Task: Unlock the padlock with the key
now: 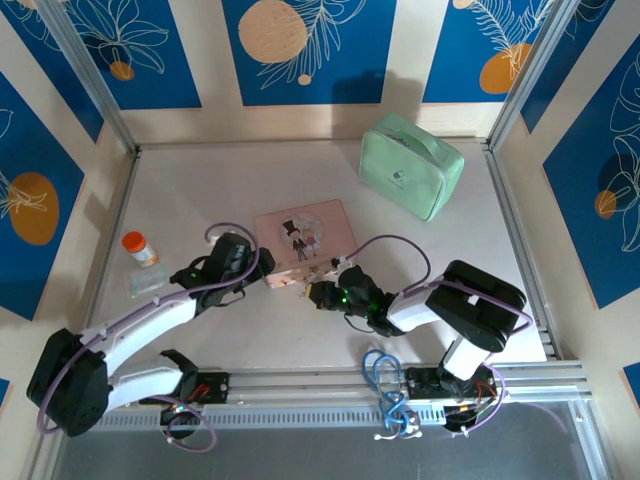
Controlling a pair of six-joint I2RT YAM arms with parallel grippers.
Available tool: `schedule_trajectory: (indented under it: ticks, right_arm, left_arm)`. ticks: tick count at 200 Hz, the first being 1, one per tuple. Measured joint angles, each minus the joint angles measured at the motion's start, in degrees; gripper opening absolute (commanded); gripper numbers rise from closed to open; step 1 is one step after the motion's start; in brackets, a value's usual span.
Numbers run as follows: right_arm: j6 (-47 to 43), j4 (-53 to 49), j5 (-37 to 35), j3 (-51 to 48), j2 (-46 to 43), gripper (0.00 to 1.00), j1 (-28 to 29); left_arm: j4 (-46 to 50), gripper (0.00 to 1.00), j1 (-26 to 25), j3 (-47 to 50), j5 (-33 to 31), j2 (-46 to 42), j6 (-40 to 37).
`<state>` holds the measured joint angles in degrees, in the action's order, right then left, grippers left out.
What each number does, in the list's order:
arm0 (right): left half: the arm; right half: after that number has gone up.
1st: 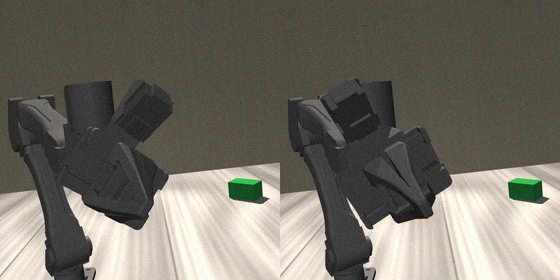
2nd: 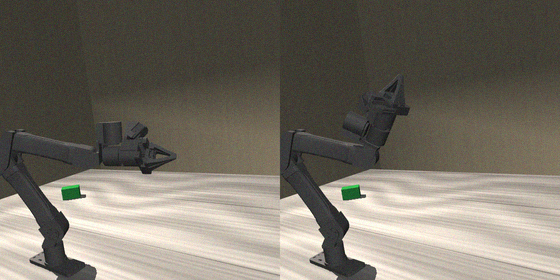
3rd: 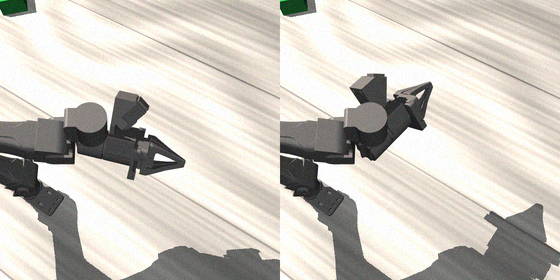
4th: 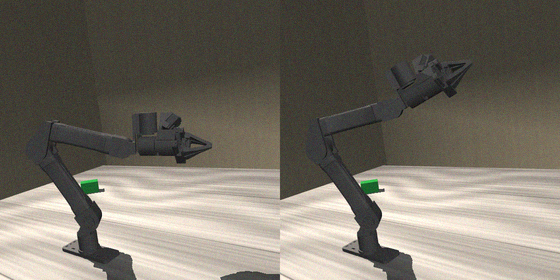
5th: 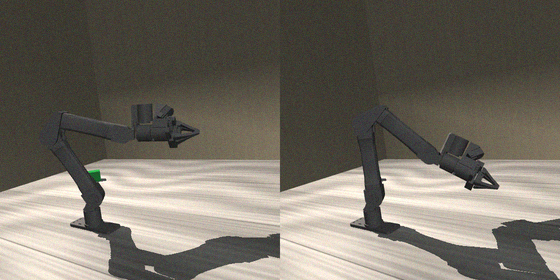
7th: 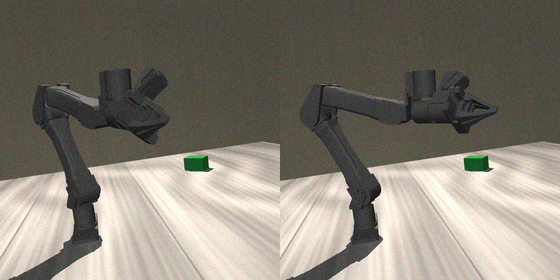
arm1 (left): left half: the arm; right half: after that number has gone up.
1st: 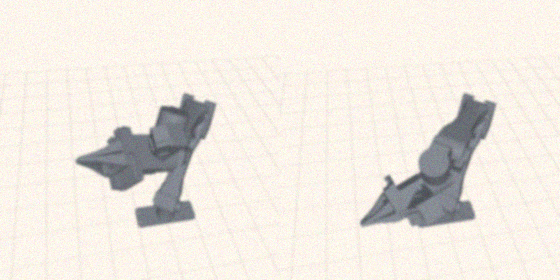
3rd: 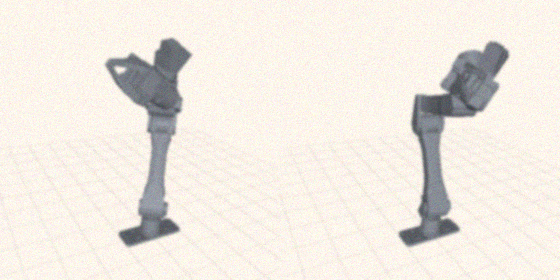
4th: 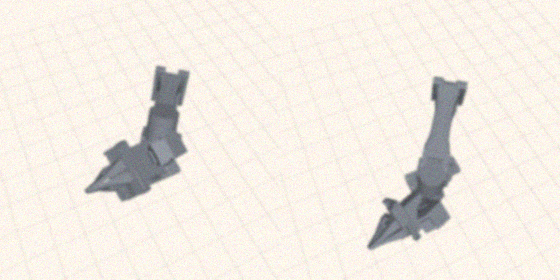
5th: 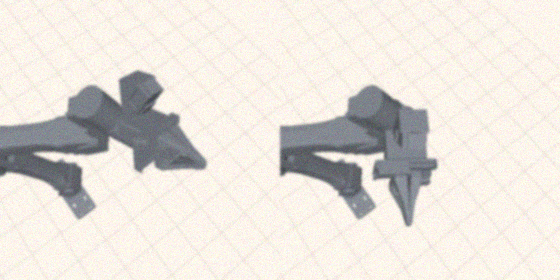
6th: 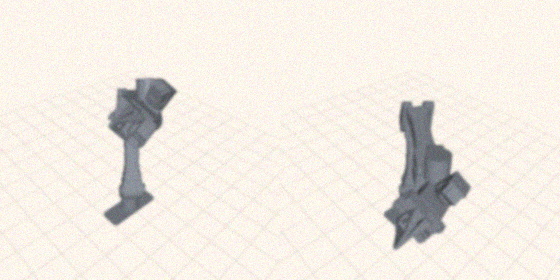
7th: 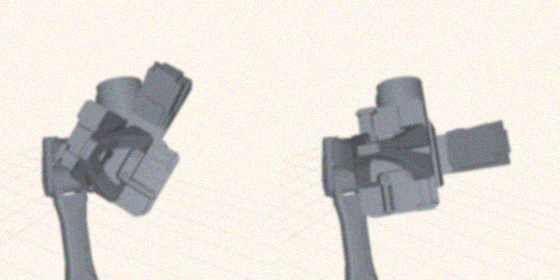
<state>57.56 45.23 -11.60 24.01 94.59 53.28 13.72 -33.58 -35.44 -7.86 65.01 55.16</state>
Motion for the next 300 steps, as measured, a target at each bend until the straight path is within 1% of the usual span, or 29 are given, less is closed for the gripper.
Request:
schedule_trajectory:
  ticks: [32,60,100,163,240,300]
  right_arm:
    - [0.66,0.7,0.04,-0.02,0.7,0.0,-0.42]
    - [1.03,1.55,0.07,-0.02,1.33,0.0,-0.57]
    - [1.07,1.97,0.26,-0.02,1.55,0.0,-0.87]
    - [2.14,2.75,0.24,-0.02,1.92,0.0,-1.03]
    - [4.33,10.78,1.64,-1.99,5.03,0.0,-2.49]
    - [4.68,12.81,2.19,-2.75,5.42,0.0,-2.8]
  left_arm:
    - [-2.01,0.69,1.55,-0.04,1.84,3.76,0.66]
    - [-3.67,0.66,2.03,-0.17,3.34,4.85,1.22]
    - [-4.85,0.63,2.25,-0.2,3.78,5.6,1.33]
    - [-6.01,0.61,2.69,-0.74,4.44,6.82,0.22]
    - [-7.1,0.59,4.13,-0.94,6.82,7.61,-0.81]
    - [-7.56,0.57,4.61,-0.94,8.17,7.93,-1.29]
